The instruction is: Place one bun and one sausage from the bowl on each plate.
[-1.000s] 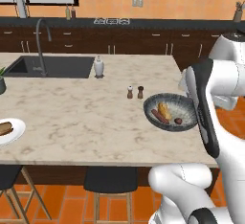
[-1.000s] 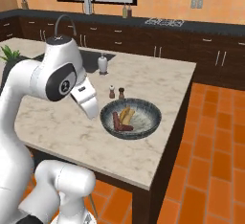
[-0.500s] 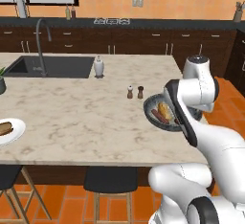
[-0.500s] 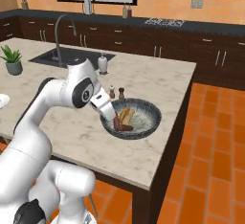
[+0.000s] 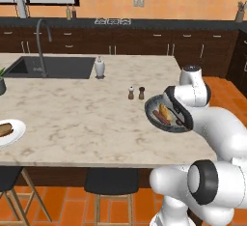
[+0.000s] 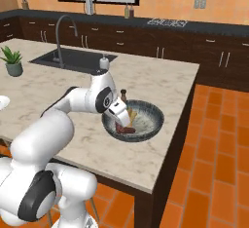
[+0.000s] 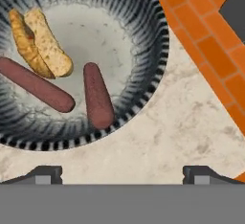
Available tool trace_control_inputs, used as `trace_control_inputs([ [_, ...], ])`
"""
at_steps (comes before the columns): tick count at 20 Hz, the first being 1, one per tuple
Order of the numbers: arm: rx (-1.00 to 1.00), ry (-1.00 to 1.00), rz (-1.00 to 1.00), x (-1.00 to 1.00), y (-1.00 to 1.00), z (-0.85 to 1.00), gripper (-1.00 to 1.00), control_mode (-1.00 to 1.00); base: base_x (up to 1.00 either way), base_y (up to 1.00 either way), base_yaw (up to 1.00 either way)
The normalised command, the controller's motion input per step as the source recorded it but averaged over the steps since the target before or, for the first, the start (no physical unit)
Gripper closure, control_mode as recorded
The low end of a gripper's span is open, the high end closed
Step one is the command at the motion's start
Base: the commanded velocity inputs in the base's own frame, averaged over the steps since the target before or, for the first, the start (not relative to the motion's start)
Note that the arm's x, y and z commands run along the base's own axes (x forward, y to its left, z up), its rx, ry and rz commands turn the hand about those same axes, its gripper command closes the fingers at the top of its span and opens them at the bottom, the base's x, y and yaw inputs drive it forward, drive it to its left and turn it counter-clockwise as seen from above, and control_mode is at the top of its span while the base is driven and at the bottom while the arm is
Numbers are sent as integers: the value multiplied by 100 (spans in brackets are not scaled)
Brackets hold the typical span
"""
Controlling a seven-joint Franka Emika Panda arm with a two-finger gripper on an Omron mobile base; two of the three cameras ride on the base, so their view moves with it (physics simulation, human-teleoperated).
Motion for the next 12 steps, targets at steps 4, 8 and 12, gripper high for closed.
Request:
trace_control_inputs([
  [4, 1, 15, 0, 54, -4, -53, -100, -100, 0, 0, 0],
  [8, 1, 8, 0, 52, -28, -46, -100, -100, 0, 0, 0],
  [12, 2, 6, 1, 18, -26, -51, -100, -100, 0, 0, 0],
])
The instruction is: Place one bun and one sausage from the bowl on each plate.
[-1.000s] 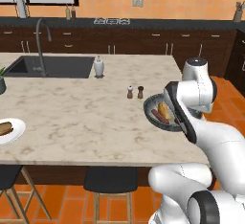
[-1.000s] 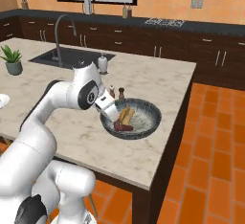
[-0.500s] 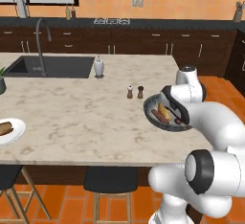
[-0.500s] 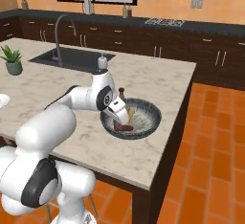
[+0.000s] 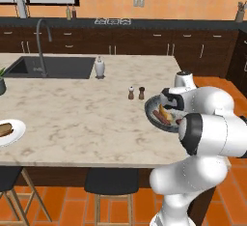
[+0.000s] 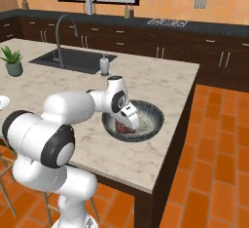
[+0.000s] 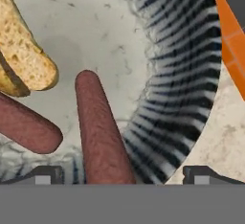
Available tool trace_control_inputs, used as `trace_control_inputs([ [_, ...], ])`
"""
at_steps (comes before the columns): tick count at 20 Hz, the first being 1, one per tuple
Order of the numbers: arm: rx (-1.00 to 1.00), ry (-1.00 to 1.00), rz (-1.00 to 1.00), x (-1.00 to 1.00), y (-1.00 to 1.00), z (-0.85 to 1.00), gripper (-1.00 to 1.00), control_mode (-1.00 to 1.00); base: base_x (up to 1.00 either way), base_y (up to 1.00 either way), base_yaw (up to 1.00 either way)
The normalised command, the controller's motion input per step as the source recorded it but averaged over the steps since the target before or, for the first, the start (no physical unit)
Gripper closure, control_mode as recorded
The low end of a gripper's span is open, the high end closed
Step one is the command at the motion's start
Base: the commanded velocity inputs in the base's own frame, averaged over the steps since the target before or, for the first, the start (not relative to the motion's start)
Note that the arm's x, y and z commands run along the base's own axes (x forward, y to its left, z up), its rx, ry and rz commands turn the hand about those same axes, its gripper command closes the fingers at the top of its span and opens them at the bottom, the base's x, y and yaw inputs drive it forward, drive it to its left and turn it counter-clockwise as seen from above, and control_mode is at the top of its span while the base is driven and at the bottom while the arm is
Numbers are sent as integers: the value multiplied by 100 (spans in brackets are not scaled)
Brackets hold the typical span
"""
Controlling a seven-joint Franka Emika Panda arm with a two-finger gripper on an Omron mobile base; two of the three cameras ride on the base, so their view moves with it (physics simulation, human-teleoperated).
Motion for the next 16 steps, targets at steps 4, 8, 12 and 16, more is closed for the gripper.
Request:
trace_control_inputs([
  [4, 4, 4, 2, -26, 3, -49, -100, -100, 0, 0, 0],
  [8, 0, 4, 0, 14, 28, -34, -100, -100, 0, 0, 0],
  [12, 0, 3, 1, 31, 34, -18, 100, -100, 0, 0, 0],
  [16, 0, 0, 0, 3, 11, 0, 100, -100, 0, 0, 0],
])
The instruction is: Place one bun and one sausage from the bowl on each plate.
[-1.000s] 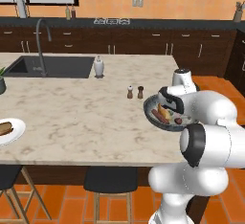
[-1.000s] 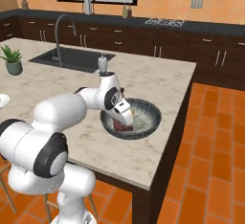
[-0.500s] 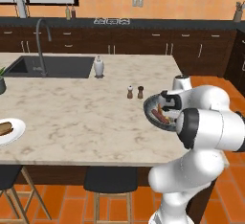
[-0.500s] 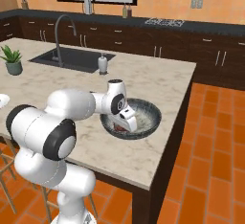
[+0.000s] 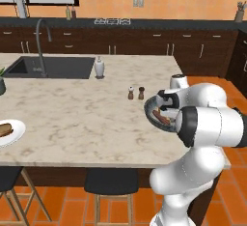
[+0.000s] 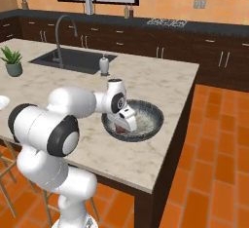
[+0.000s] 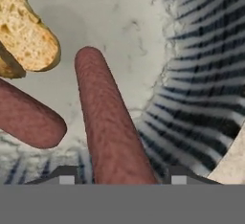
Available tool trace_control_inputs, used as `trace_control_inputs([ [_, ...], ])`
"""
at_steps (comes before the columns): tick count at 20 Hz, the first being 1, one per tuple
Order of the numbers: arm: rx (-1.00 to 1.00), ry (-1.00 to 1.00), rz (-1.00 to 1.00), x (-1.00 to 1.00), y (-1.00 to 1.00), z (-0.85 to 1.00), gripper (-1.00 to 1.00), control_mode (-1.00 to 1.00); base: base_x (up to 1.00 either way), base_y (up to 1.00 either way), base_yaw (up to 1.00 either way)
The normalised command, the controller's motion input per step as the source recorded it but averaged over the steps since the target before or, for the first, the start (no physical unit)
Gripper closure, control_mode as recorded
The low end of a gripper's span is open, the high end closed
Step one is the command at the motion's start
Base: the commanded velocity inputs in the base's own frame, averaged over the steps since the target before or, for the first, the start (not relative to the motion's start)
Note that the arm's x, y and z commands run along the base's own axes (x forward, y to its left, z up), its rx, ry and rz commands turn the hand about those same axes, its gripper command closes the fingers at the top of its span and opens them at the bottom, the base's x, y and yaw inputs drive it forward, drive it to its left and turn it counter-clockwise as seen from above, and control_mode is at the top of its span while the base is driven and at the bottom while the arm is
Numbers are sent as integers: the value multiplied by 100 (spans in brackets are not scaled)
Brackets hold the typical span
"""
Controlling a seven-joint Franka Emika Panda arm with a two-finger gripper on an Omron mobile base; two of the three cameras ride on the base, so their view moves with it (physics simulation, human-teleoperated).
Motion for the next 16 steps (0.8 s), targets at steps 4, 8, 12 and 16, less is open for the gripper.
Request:
trace_control_inputs([
  [4, 1, -2, 0, -6, 4, 5, 100, -100, 0, 0, 0],
  [8, 10, -38, 0, -83, 3, 95, 100, -100, 0, 0, 0],
  [12, 2, -47, 0, -100, 18, 100, 100, -100, 0, 0, 0],
  [16, 0, -30, 0, -98, 32, 99, 100, -100, 0, 0, 0],
])
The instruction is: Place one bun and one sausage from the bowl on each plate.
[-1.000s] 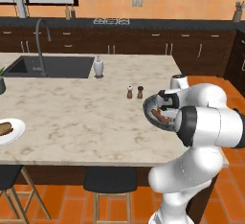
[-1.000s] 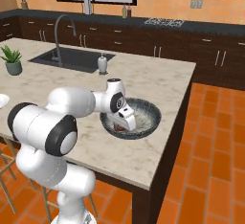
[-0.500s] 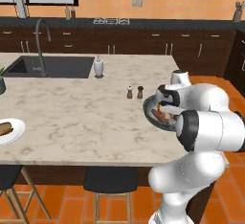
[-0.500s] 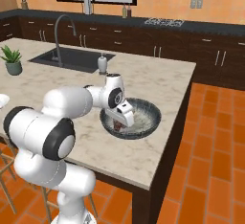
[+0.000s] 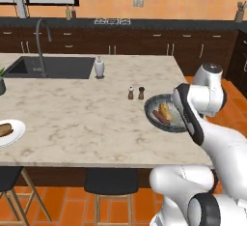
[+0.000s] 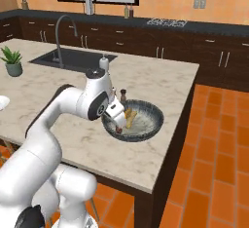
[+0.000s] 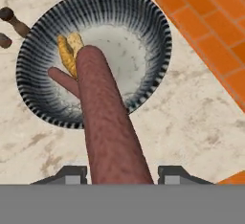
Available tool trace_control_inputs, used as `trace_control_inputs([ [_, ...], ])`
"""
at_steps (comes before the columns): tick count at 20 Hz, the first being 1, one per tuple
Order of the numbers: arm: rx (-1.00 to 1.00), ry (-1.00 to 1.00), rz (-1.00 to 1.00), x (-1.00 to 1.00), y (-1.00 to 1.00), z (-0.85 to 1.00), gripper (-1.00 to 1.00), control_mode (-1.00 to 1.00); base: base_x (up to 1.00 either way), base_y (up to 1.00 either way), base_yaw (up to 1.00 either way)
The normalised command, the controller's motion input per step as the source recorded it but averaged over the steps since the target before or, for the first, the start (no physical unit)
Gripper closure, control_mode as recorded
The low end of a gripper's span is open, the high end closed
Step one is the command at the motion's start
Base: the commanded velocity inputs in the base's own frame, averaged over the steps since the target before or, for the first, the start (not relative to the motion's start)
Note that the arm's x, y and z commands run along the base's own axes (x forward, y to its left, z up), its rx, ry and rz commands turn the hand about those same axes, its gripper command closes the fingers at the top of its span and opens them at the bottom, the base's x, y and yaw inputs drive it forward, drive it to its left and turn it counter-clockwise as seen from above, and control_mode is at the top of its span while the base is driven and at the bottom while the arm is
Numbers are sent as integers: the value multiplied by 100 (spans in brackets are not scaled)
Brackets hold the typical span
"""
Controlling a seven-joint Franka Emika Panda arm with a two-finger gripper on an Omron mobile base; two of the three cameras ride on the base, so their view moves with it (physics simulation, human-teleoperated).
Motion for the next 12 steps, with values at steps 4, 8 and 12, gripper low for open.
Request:
trace_control_inputs([
  [4, -2, -9, 0, -97, 41, 68, 100, -100, 0, 0, 0],
  [8, -2, 0, 0, -40, 20, 13, 100, 100, -49, 47, 0],
  [12, 0, 0, 0, 0, 0, 0, 100, 100, -40, 100, -6],
])
